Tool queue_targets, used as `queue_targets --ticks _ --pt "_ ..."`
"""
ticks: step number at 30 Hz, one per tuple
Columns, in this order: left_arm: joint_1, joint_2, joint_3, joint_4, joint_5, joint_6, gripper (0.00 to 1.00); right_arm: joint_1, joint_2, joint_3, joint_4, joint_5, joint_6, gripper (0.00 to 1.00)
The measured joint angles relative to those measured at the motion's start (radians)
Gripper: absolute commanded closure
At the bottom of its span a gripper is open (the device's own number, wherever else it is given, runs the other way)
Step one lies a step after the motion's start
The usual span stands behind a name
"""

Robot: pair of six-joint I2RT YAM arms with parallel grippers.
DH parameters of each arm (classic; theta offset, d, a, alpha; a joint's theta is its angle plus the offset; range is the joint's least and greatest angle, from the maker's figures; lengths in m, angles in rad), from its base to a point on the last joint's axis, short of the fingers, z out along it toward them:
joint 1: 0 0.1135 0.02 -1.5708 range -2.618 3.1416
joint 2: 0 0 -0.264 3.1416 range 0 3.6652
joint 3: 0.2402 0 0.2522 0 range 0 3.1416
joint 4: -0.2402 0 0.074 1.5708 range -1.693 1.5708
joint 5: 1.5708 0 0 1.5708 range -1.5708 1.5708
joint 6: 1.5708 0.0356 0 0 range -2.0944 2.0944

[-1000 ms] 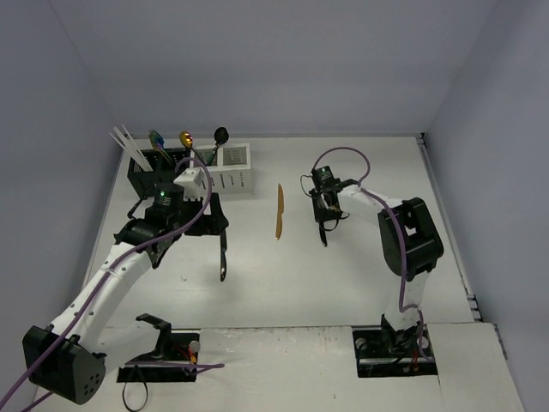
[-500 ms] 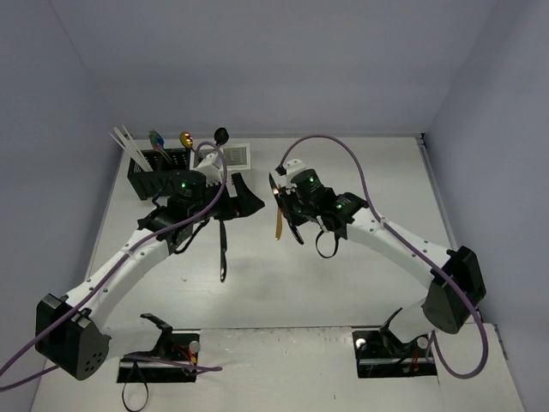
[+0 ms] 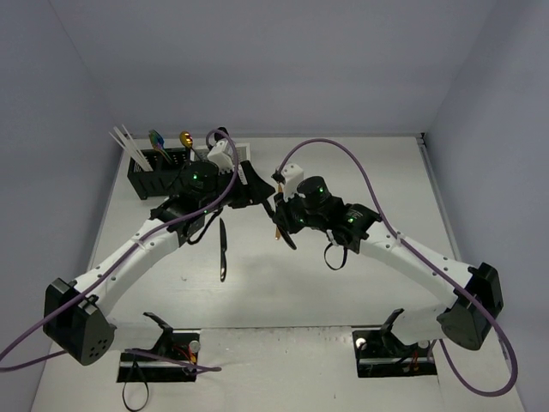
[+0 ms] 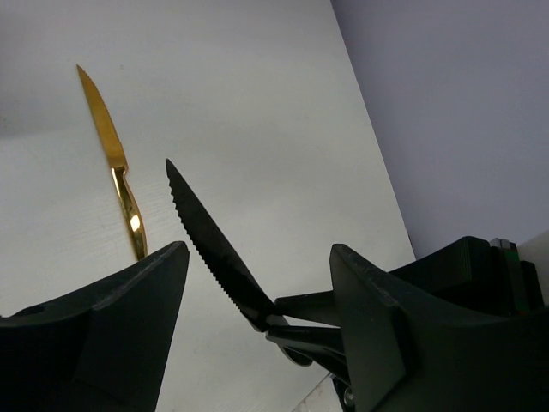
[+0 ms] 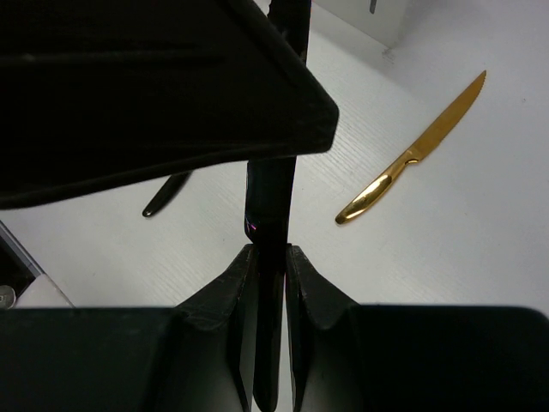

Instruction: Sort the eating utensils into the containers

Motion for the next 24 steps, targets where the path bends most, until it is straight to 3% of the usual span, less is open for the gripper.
queue_targets --ticks 2,6,7,12,18,21,24 --pt "-0.009 0.011 0.002 0.002 -0.004 -0.001 0.53 0.0 -0.004 -0.001 0.003 -0.007 -0.002 1.0" --pt "-0.02 0.029 0.002 -0.001 -0.011 -0.001 0.92 0.0 -0.014 -0.009 0.018 -0.013 -0.003 1.0" --pt "-0.02 0.03 0.002 -0.002 -0.016 -0.001 0.96 0.0 -0.015 -0.014 0.023 -0.016 -0.004 1.0" --pt "-0.025 0.029 0.002 0.019 -0.015 -0.011 1.0 0.0 -0.015 -0.033 0.056 -0.024 -0.004 0.97" --pt "-0.027 0.028 0.002 0.021 -0.03 0.003 1.0 0.0 -0.015 -0.043 0.076 -0.024 -0.006 0.46" --pt "-0.024 0.028 0.004 0.017 -0.052 0.032 1.0 0.0 -0.024 -0.052 0.082 -0.018 -0.01 0.31" --pt "-0.012 0.034 0.045 -0.031 -0.098 0.101 1.0 0.0 -0.048 -0.071 0.086 0.01 -0.008 0.26"
